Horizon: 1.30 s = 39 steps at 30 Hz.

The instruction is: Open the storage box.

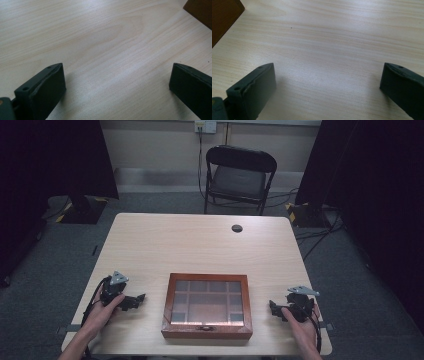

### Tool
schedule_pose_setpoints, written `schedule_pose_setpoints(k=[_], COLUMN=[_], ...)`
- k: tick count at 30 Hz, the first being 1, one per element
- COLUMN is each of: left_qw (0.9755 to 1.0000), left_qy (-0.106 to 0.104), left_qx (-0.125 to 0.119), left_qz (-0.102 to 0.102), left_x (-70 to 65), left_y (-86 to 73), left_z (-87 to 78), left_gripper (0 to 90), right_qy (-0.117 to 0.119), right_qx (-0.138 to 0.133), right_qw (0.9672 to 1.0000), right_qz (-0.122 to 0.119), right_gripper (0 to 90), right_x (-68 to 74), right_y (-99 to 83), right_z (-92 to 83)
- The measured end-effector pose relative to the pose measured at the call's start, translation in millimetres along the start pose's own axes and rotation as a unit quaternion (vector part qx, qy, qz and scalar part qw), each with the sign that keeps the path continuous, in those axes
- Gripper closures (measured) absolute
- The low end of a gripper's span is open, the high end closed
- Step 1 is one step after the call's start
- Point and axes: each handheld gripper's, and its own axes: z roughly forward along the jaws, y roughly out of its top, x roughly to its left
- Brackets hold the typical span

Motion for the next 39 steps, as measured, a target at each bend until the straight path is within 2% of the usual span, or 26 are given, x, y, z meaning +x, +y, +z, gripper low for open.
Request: schedule_pose_setpoints(k=[9,10,11,12,13,16,17,19,21,23,26,28,29,32,33,38,39], left_qw=[1.0000,1.0000,1.0000,1.0000,1.0000,1.0000,1.0000,1.0000,1.0000,1.0000,1.0000,1.0000,1.0000,1.0000,1.0000,1.0000,1.0000], left_qy=[0.000,0.000,0.000,0.000,0.000,0.000,0.000,0.000,0.000,0.000,0.000,0.001,0.002,0.006,0.006,0.006,0.006], left_qx=[0.000,0.000,0.000,0.000,0.000,0.000,0.000,0.000,0.000,0.000,0.000,0.000,-0.001,-0.002,-0.002,-0.002,-0.002], left_qz=[0.000,0.000,0.000,0.000,0.000,0.000,0.000,0.000,0.000,0.000,0.000,-0.001,-0.003,-0.003,-0.004,-0.003,-0.003], left_x=[0.0,0.0,0.0,0.0,0.0,0.0,0.0,0.0,-0.1,-0.1,-0.1,-0.2,-0.7,-1.5,-1.6,-1.6,-1.5], left_y=[0.0,0.0,0.0,0.0,0.0,0.0,0.0,0.0,0.0,0.0,0.0,0.0,0.1,0.4,0.4,0.4,0.4], left_z=[0.0,0.0,0.0,0.0,0.0,0.0,0.0,0.0,0.0,0.0,0.0,0.0,0.1,0.3,0.3,0.2,0.2], left_gripper=[0.0,0.0,0.0,0.0,0.0,0.0,0.0,0.0,0.0,0.0,0.0,0.0,0.0,0.0,0.0,0.0,0.0], right_qy=[0.003,0.009,0.028,0.028,0.071,0.080,0.105,0.113,0.120,0.124,0.132,0.135,0.145,0.152,0.159,0.172,0.174], right_qx=[0.002,0.003,0.002,0.002,-0.002,0.003,-0.007,0.000,0.000,-0.017,-0.020,-0.023,-0.028,-0.032,-0.038,-0.048,-0.045], right_qw=[1.0000,1.0000,0.9996,0.9996,0.9975,0.9967,0.9944,0.9936,0.9927,0.9921,0.9910,0.9905,0.9890,0.9879,0.9865,0.9839,0.9835], right_qz=[0.000,-0.001,0.000,0.000,0.009,0.014,0.016,0.012,0.011,-0.002,-0.008,-0.010,-0.008,-0.006,-0.006,-0.009,-0.020], right_gripper=[1.2,3.2,16.2,16.2,16.8,18.1,21.9,18.9,21.1,23.0,26.4,27.1,31.0,32.5,34.6,35.8,34.9], right_x=[1.5,1.7,1.9,1.9,1.1,2.8,4.7,7.7,8.8,12.4,14.9,16.0,17.0,17.4,17.6,20.8,25.3], right_y=[0.2,0.8,3.5,3.5,6.3,8.7,9.9,11.4,12.5,15.3,16.9,18.0,19.8,21.7,24.4,32.0,35.9], right_z=[-1.4,-1.7,-4.4,-4.4,-6.8,-7.2,-9.7,-10.0,-10.6,-14.8,-17.4,-19.0,-21.4,-23.7,-27.1,-34.1,-36.7])
